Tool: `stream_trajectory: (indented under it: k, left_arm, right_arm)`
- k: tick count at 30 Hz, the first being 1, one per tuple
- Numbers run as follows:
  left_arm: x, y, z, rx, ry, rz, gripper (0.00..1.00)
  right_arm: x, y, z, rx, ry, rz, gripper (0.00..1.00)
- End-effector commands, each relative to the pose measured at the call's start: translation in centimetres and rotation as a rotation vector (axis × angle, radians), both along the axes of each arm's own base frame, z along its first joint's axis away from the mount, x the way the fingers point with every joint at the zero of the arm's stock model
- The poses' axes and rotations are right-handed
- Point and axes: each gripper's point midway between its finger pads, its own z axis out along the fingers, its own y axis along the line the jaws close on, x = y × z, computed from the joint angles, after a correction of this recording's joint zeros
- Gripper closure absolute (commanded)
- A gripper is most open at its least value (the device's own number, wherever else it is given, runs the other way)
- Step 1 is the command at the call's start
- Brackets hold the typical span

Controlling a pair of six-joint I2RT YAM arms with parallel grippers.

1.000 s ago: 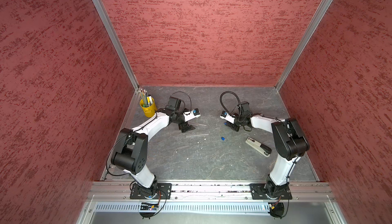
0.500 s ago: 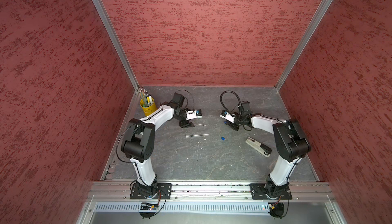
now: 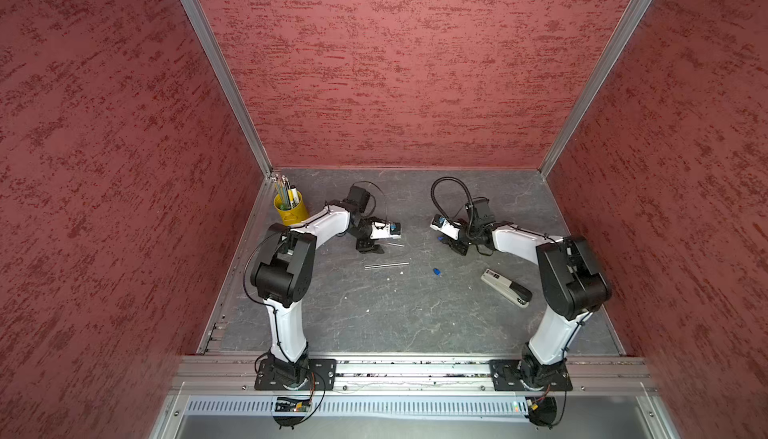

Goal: Insert stoppers into test tubes
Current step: Pick up the test tube at the center of the board.

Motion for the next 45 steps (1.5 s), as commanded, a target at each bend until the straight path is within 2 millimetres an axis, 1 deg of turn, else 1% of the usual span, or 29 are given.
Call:
stream_trajectory:
  k: [1,3,7,10,12,15,17,19,23,26,34,37,42,45]
  left_arm:
    - [1.0,-0.6,-0.7,-0.002,-0.027,-0.034,0.36]
    - [1.3,-0.7,-0.9,-0.002,-0.025,-0.035,0.37]
    - [1.8,-0.9,-1.2,-0.007,-0.003,-0.03,0.41]
    - [1.9,-1.1,-1.4,-0.014,-0.003,-0.039,0.41]
    - [2.0,-1.3,-1.5,-0.02,-0.003,-0.041,0.44]
    - [2.0,-1.4,-1.7,-0.02,0.012,-0.042,0.49]
    - [2.1,-1.4,-1.8,-0.018,0.017,-0.045,0.48]
    - [1.9,-1.4,-2.0,-0.013,0.018,-0.051,0.51]
    - [1.9,-1.4,-2.2,-0.009,0.019,-0.052,0.53]
    - [1.8,-1.5,-2.3,-0.007,0.019,-0.056,0.57]
    - [1.8,-1.7,-3.0,0.007,0.026,-0.061,0.59]
    - [2.1,-1.4,-3.5,0.029,0.011,-0.064,0.59]
    - [2.2,-1.3,-4.0,0.049,0.003,-0.074,0.68]
    - [2.3,-1.3,-4.0,0.054,0.0,-0.075,0.68]
  right_arm:
    - [-0.1,0.5,1.2,0.017,-0.026,0.013,0.81]
    - [-0.1,0.4,1.2,0.016,-0.027,0.014,0.81]
    - [-0.1,0.3,1.0,0.009,-0.023,0.012,0.81]
    - [-0.2,0.3,0.9,0.008,-0.022,0.013,0.81]
    - [-0.2,0.4,0.9,0.008,-0.021,0.015,0.81]
    - [-0.3,0.4,0.8,0.007,-0.018,0.018,0.81]
    - [-0.3,0.4,0.6,0.006,-0.016,0.017,0.81]
    - [-0.3,0.4,0.7,0.007,-0.017,0.019,0.81]
    - [-0.3,0.4,0.7,0.005,-0.02,0.021,0.81]
    - [-0.3,0.4,0.8,0.008,-0.019,0.02,0.81]
    - [-0.3,0.4,0.5,0.005,-0.016,0.022,0.81]
    - [-0.3,0.5,0.6,0.004,-0.017,0.023,0.81]
    - [-0.4,0.4,0.4,-0.001,-0.016,0.023,0.81]
    - [-0.4,0.4,0.6,0.001,-0.02,0.023,0.81]
